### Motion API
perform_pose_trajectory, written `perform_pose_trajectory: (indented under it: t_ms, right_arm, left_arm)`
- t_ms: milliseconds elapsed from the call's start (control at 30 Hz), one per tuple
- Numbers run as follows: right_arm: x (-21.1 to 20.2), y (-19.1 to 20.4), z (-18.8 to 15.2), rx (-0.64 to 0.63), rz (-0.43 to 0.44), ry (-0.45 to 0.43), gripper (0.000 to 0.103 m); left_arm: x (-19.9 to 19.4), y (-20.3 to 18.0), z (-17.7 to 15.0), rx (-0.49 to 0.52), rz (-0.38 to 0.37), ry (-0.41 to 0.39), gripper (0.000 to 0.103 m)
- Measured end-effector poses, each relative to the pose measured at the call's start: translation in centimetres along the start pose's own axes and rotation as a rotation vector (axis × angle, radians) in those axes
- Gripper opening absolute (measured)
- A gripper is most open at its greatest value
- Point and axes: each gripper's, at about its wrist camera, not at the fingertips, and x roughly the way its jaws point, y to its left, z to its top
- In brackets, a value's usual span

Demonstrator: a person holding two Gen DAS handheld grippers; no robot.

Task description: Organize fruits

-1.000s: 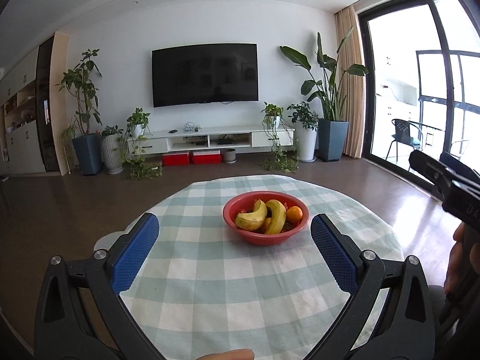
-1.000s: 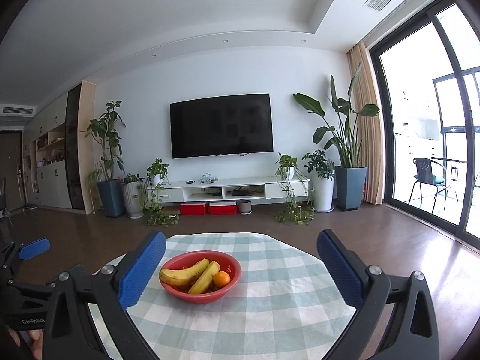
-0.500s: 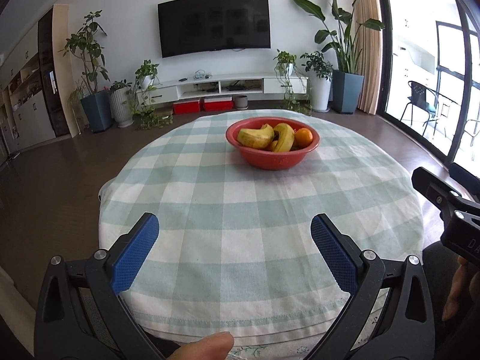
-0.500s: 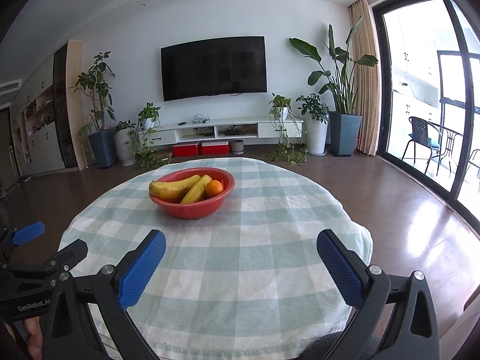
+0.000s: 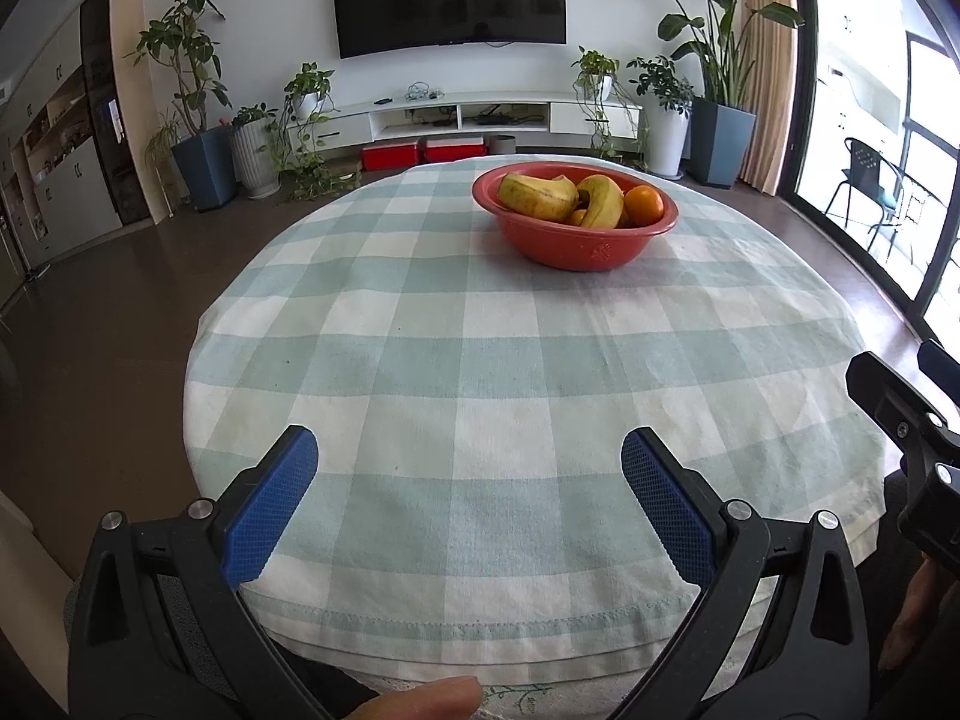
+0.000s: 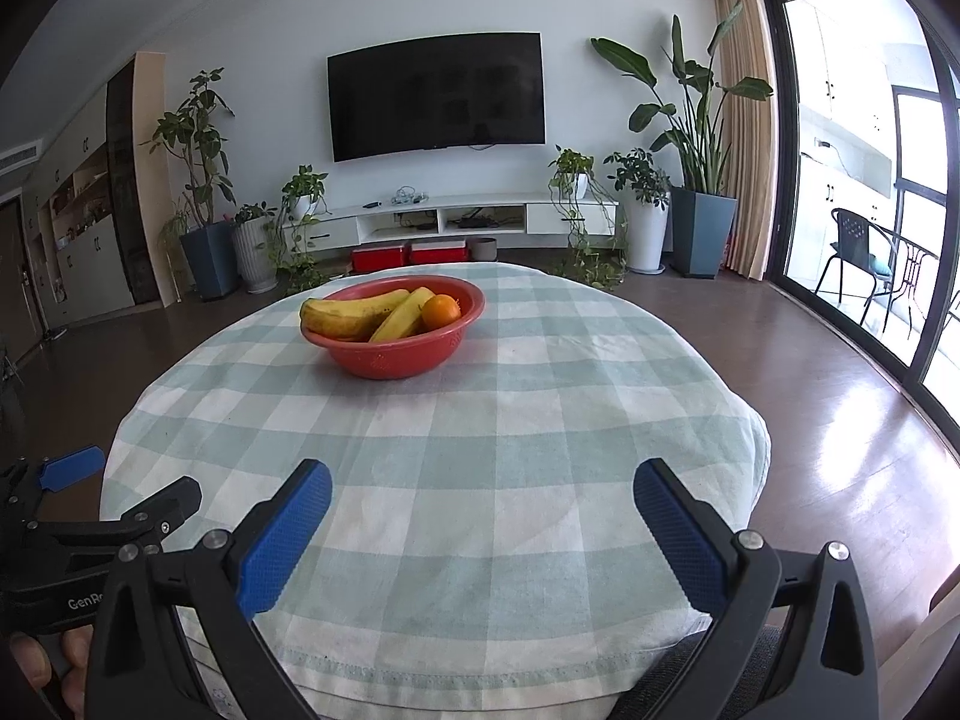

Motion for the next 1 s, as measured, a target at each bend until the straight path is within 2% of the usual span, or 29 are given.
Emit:
perform_pose_trajectory:
  t_ms: [1000]
  right_arm:
    - [0.3,2.1,-0.5,-0.059,0.001,0.062,0.103]
  left_arm:
    - [1.9,1.1,-0.5,-0.038,-0.025,0.038,0.103]
